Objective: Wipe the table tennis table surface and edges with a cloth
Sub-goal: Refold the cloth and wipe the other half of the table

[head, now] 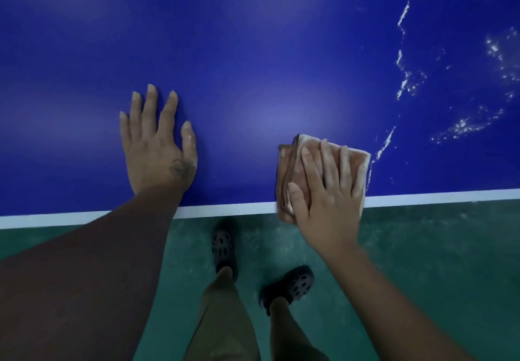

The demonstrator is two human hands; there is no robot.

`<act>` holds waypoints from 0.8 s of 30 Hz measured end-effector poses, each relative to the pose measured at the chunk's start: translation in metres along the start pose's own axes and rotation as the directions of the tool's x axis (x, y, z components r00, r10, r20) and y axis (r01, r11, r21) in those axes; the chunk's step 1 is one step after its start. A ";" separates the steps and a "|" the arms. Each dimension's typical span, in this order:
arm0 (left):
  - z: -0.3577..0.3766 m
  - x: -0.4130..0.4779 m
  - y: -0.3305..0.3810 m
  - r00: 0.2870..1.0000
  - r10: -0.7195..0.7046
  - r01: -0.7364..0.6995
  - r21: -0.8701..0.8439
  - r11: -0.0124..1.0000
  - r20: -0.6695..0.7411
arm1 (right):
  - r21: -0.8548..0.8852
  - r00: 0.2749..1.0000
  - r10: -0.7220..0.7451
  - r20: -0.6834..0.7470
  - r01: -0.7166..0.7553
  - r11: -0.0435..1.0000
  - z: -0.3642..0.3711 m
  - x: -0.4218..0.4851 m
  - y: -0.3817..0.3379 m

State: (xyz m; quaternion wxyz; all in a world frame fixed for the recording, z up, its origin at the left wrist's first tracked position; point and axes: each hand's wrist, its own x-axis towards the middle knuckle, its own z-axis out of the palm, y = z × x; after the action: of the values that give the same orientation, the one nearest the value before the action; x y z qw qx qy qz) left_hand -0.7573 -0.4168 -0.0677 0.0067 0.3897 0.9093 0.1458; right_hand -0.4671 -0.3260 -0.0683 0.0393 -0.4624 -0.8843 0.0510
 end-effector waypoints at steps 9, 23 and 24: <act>-0.002 0.002 -0.003 1.000 0.001 -0.001 -0.060 0.998 -0.002 | -0.015 0.990 0.142 0.004 -0.142 0.990 0.015 0.067 -0.107; 0.000 0.002 -0.001 0.999 -0.022 0.022 -0.004 1.000 0.045 | -0.083 0.978 0.196 0.076 -0.190 0.978 -0.002 0.036 -0.016; -0.001 0.002 -0.002 0.999 -0.026 0.026 -0.005 1.000 0.047 | -0.078 0.972 0.224 0.072 -0.218 0.973 0.000 0.043 -0.030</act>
State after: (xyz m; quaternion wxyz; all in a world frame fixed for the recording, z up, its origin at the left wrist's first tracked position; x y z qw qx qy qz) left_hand -0.7601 -0.4166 -0.0672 0.0311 0.3812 0.9134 0.1391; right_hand -0.5162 -0.3073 -0.0639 -0.0182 -0.5567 -0.8294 0.0426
